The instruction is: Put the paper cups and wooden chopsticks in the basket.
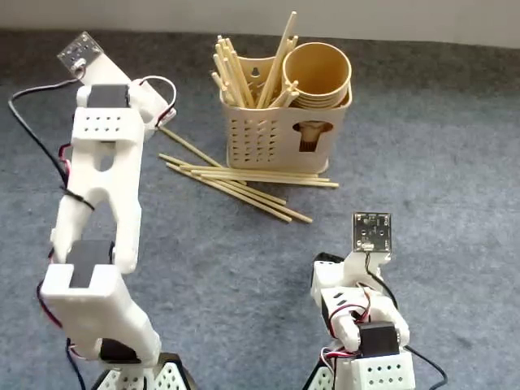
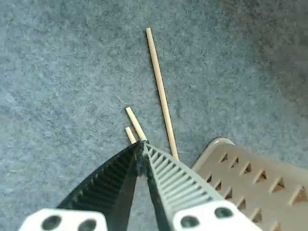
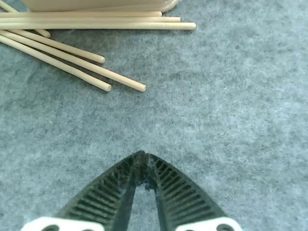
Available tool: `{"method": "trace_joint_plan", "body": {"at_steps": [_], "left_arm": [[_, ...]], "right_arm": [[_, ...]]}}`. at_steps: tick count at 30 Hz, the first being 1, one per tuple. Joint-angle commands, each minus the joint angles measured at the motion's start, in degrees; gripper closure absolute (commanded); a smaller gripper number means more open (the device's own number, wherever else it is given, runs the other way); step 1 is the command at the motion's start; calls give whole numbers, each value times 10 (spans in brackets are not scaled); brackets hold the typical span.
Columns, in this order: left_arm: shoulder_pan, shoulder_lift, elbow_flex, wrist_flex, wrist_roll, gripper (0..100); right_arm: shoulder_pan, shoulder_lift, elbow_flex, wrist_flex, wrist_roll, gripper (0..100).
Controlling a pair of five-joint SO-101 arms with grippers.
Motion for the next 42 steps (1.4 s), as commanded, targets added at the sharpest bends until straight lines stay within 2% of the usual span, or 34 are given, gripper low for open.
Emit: {"method": "trace_joint_plan", "body": {"at_steps": [1,4,9,16,28,32,40,42], "left_arm": [[-10,64,-84,-1,8,992],[-11,129,-140,-1,29,971],[-11,234,-252,7,34,831],[-21,357,-383,28,34,879],[-19,560,-619,32,33,881],[-21,597,-648,41,33,881],[-19,603,-674,139,31,884],[-21,603,-674,154,30,922]], "right_arm": [[7,-7,85,2,-4,994],[7,-7,85,2,-4,994],[7,-7,85,2,-4,994],[7,-7,85,2,-4,994],[7,-7,85,2,-4,994],[7,-7,85,2,-4,994],[7,-7,85,2,-4,994],[7,-7,85,2,-4,994]]}}
